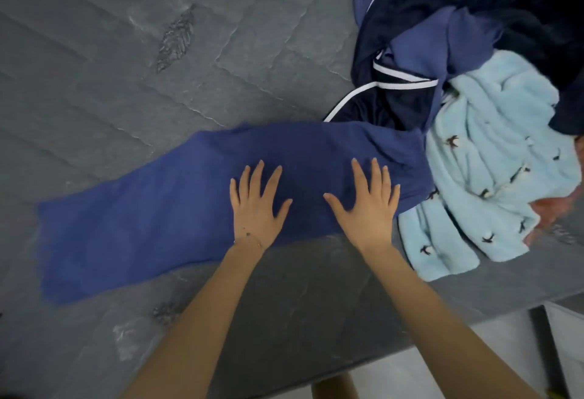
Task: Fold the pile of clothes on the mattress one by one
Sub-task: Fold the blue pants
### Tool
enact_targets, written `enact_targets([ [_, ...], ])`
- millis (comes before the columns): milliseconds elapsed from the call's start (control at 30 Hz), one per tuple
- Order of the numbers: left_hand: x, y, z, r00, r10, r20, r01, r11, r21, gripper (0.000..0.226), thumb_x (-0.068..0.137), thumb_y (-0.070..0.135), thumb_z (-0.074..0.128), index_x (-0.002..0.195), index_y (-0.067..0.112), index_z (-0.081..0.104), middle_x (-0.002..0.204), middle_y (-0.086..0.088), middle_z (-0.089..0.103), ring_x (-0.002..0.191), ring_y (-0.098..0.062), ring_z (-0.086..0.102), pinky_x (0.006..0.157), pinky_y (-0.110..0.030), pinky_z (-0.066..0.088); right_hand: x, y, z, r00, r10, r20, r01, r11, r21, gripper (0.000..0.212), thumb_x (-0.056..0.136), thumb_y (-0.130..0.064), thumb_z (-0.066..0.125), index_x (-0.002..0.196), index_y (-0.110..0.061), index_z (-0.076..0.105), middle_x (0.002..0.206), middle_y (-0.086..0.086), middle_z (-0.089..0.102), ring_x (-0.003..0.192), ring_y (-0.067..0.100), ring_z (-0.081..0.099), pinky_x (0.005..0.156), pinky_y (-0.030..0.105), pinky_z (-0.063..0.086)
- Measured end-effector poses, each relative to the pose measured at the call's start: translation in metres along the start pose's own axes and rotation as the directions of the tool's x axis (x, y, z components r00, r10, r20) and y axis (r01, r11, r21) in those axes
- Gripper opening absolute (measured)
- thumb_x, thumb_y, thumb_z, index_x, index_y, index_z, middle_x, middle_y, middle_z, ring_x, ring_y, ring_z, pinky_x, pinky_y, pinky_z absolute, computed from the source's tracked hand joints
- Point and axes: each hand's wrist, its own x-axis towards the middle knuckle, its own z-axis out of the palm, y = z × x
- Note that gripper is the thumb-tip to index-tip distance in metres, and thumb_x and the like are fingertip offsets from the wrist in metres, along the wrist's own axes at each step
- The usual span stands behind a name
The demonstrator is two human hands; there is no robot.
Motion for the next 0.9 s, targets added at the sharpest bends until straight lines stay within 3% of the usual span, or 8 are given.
enact_targets([
  [200, 0.028, 0.07, 0.022, 0.996, 0.073, 0.051, -0.072, 0.997, -0.029, 0.063, 0.096, 0.048, 0.044, 0.151, 0.029, 0.021, 0.159, -0.005, 0.017, 0.147, -0.027, 0.008, 0.119, -0.048, -0.003, 0.029, 0.064, -0.03, 0.99, 0.083, -0.113, -0.081, 0.996, 0.022, 0.087, 0.086, -0.055, 0.06, 0.154, -0.022, 0.016, 0.161, 0.012, 0.007, 0.149, 0.031, 0.004, 0.117, 0.05, 0.005],
  [367, 0.034, 0.105, 0.032, 0.992, 0.033, 0.124, -0.005, 0.975, -0.223, 0.058, 0.097, 0.047, 0.042, 0.15, 0.032, 0.024, 0.16, -0.002, 0.011, 0.147, -0.022, -0.002, 0.118, -0.042, -0.007, 0.054, 0.092, -0.045, 0.977, 0.16, -0.14, -0.104, 0.932, 0.346, 0.08, 0.088, -0.039, 0.067, 0.149, -0.007, 0.028, 0.15, 0.013, 0.039, 0.135, 0.031, 0.039, 0.108, 0.047, 0.034],
  [467, 0.031, 0.12, 0.029, 0.995, 0.006, 0.102, 0.034, 0.92, -0.391, 0.052, 0.098, 0.043, 0.043, 0.147, 0.032, 0.031, 0.159, -0.002, 0.014, 0.147, -0.021, 0.003, 0.119, -0.042, -0.002, 0.062, 0.096, -0.039, 0.983, 0.176, -0.057, -0.155, 0.95, 0.27, 0.048, 0.09, -0.044, 0.062, 0.12, -0.007, 0.055, 0.117, 0.013, 0.063, 0.108, 0.033, 0.057, 0.093, 0.049, 0.042],
  [567, 0.026, 0.129, 0.022, 0.995, 0.053, 0.081, -0.002, 0.851, -0.525, 0.047, 0.1, 0.037, 0.044, 0.145, 0.025, 0.037, 0.153, -0.002, 0.029, 0.143, -0.019, 0.019, 0.118, -0.038, 0.013, 0.061, 0.088, -0.034, 0.991, 0.128, -0.041, -0.113, 0.958, 0.265, 0.037, 0.09, -0.038, 0.065, 0.083, -0.002, 0.057, 0.086, 0.018, 0.061, 0.086, 0.036, 0.057, 0.077, 0.047, 0.043],
  [633, 0.024, 0.131, 0.014, 0.99, 0.064, 0.127, 0.04, 0.731, -0.682, 0.044, 0.101, 0.032, 0.045, 0.143, 0.02, 0.04, 0.146, 0.004, 0.04, 0.135, -0.01, 0.032, 0.114, -0.029, 0.024, 0.055, 0.075, -0.029, 0.993, 0.069, -0.098, -0.045, 0.972, 0.231, 0.033, 0.088, -0.033, 0.069, 0.085, -0.001, 0.062, 0.092, 0.018, 0.059, 0.09, 0.034, 0.053, 0.079, 0.043, 0.042],
  [733, 0.022, 0.123, -0.002, 0.97, 0.022, 0.243, 0.214, 0.408, -0.888, 0.035, 0.102, 0.029, 0.041, 0.136, 0.021, 0.045, 0.132, 0.013, 0.051, 0.118, 0.005, 0.048, 0.101, -0.016, 0.038, 0.041, 0.043, -0.022, 0.997, 0.014, -0.079, 0.015, 0.935, 0.353, 0.024, 0.089, -0.031, 0.067, 0.088, -0.008, 0.059, 0.096, 0.009, 0.055, 0.09, 0.025, 0.052, 0.074, 0.035, 0.043],
  [900, 0.016, 0.076, -0.022, 0.918, -0.065, 0.39, 0.395, 0.097, -0.914, 0.036, 0.103, 0.04, 0.031, 0.127, 0.025, 0.052, 0.115, -0.003, 0.067, 0.095, -0.01, 0.066, 0.084, -0.028, 0.055, 0.016, -0.02, -0.005, 0.998, -0.04, 0.039, 0.018, 0.887, 0.461, 0.023, 0.095, -0.034, 0.057, 0.085, -0.019, 0.044, 0.081, -0.004, 0.052, 0.076, 0.013, 0.051, 0.059, 0.029, 0.035],
])
